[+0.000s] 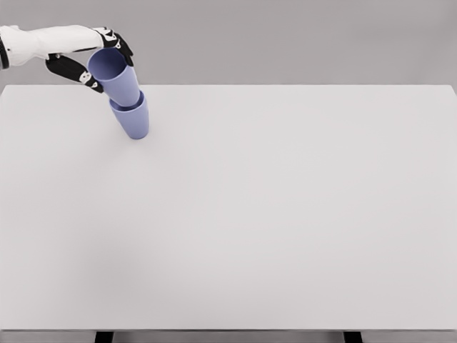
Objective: Place the right cup on the left cup with left arm
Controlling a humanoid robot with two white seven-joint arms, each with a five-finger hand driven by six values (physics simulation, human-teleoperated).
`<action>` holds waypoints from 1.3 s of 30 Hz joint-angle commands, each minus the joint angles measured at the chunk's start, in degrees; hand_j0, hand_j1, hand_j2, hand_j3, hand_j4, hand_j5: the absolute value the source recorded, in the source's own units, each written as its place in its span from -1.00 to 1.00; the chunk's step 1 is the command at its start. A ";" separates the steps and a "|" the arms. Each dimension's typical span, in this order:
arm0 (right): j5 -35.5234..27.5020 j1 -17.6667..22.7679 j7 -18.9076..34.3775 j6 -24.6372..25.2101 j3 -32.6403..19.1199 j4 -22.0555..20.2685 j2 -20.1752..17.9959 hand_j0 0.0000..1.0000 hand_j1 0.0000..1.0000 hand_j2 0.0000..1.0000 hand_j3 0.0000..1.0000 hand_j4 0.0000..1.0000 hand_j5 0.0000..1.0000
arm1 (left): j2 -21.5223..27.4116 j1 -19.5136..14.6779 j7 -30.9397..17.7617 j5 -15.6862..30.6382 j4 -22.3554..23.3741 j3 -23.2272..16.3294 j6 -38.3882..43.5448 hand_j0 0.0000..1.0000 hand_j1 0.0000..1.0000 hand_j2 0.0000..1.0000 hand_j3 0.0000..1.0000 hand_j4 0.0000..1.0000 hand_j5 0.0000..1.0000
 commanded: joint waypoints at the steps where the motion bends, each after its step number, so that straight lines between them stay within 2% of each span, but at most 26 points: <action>1: 0.02 0.00 0.01 -0.01 -0.05 0.01 0.00 1.00 1.00 1.00 1.00 1.00 1.00 | -0.27 0.00 -0.07 0.42 0.27 0.13 0.24 -0.06 -0.06 -0.06 -0.06 -0.06 -0.06; 13: 0.02 0.00 0.01 -0.01 0.04 0.01 0.00 1.00 1.00 1.00 1.00 1.00 1.00 | -0.54 0.35 -0.07 -0.37 0.88 0.13 0.24 -0.06 -0.06 -0.06 -0.06 -0.06 -0.06; 14: 0.02 0.00 0.01 -0.01 0.04 0.01 0.00 1.00 1.00 1.00 1.00 1.00 1.00 | -0.54 0.35 -0.07 -0.37 0.88 0.13 0.24 0.01 0.01 0.01 0.01 0.01 0.01; 15: 0.02 0.00 0.01 -0.01 0.04 0.01 0.00 1.00 1.00 1.00 1.00 1.00 1.00 | -0.54 0.35 -0.07 -0.37 0.88 0.13 0.24 0.31 0.31 0.31 0.31 0.31 0.31; 16: 0.02 0.00 0.01 -0.01 0.04 0.01 0.00 1.00 1.00 1.00 1.00 1.00 1.00 | -0.63 0.35 -0.07 -0.37 0.88 0.13 0.24 0.80 0.80 0.80 0.80 0.80 0.80; 17: 0.02 0.00 0.01 -0.01 0.04 0.01 0.00 1.00 1.00 1.00 1.00 1.00 1.00 | -0.63 0.35 -0.07 -0.37 0.88 0.13 0.24 1.00 1.00 1.00 1.00 1.00 1.00; 29: 0.02 0.00 0.01 -0.01 0.04 0.01 0.00 1.00 1.00 1.00 1.00 1.00 1.00 | -0.45 0.35 -0.07 -0.02 -0.34 1.27 0.24 1.00 1.00 1.00 1.00 1.00 1.00; 31: 0.02 0.09 0.01 -0.01 0.04 0.01 0.00 1.00 1.00 1.00 1.00 1.00 1.00 | 0.25 0.00 -0.07 0.77 -3.07 1.44 0.24 1.00 1.00 1.00 1.00 1.00 1.00; 32: 0.02 0.00 0.01 -0.01 -0.05 0.01 0.00 1.00 1.00 1.00 1.00 1.00 1.00 | 0.52 0.00 -0.07 2.96 -5.87 1.88 0.24 1.00 1.00 1.00 1.00 1.00 1.00; 34: 0.02 0.00 0.01 -0.01 0.04 0.01 0.00 1.00 1.00 1.00 1.00 1.00 1.00 | 5.69 0.26 -0.07 8.23 -14.13 2.32 0.24 1.00 1.00 1.00 1.00 1.00 1.00; 35: 0.02 0.09 0.01 -0.01 0.04 0.01 0.00 1.00 1.00 1.00 1.00 1.00 1.00 | 9.12 0.26 -0.07 13.15 -18.70 2.24 0.24 1.00 1.00 1.00 1.00 1.00 1.00; 36: 0.02 0.00 0.01 -0.01 -0.05 0.01 0.00 1.00 1.00 1.00 1.00 1.00 1.00 | 13.43 0.35 -0.07 16.06 -24.68 2.32 0.24 1.00 1.00 1.00 1.00 1.00 1.00; 37: 0.02 0.00 0.01 -0.01 0.04 0.01 0.00 1.00 1.00 1.00 1.00 1.00 1.00 | 16.07 0.44 -0.07 18.34 -28.55 2.32 0.24 1.00 1.00 1.00 1.00 1.00 1.00; 39: 0.02 0.09 0.01 -0.01 0.04 0.01 0.00 1.00 1.00 1.00 1.00 1.00 1.00 | 20.46 0.62 -0.07 20.90 -33.47 2.24 0.24 1.00 1.00 1.00 1.00 1.00 1.00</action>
